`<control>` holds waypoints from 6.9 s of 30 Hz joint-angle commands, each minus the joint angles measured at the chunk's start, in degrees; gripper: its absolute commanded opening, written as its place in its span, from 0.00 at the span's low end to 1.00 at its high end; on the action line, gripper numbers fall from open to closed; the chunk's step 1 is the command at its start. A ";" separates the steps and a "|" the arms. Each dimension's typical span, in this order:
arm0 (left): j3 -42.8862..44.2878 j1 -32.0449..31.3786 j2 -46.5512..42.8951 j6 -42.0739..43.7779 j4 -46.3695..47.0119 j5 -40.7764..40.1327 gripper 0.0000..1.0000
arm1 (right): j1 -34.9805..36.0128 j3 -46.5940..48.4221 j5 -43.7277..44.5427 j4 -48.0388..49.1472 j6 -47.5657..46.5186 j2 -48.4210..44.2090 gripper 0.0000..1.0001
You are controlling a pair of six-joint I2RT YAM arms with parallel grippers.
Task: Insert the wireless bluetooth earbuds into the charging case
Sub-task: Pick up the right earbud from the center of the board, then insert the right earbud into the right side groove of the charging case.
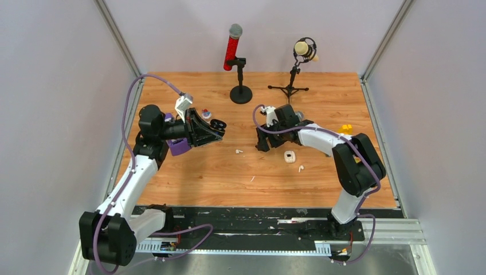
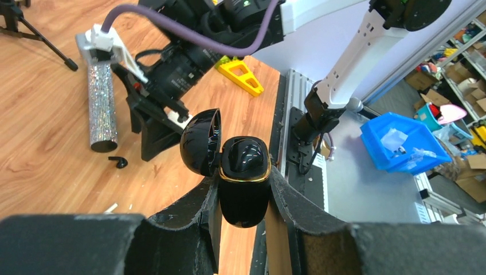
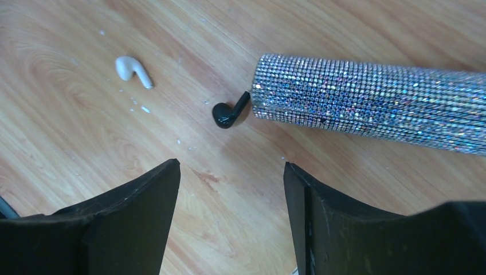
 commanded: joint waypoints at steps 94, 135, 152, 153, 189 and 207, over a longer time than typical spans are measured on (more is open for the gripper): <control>-0.96 0.30 -4.18 3.10 -0.05 -0.02 0.00 | 8.49 4.43 11.15 2.59 -16.04 3.63 0.24; 14.92 -15.83 7.90 60.68 -56.16 -8.65 0.00 | 0.86 21.85 -51.70 -45.64 -9.55 -9.97 0.21; 14.60 -19.21 9.67 65.85 -59.50 -8.94 0.00 | 7.27 26.02 -49.20 -46.42 -7.13 -1.03 0.18; 14.46 -19.46 9.64 66.26 -59.59 -9.24 0.00 | 7.60 26.04 -49.10 -46.54 -7.12 -0.92 0.18; 14.42 -22.53 9.10 68.64 -60.87 -12.53 0.00 | 10.55 26.48 -46.33 -44.89 -4.96 2.99 0.16; 13.88 -23.03 8.59 68.68 -60.71 -13.40 0.00 | 10.90 27.93 -45.37 -44.62 -4.16 4.37 0.16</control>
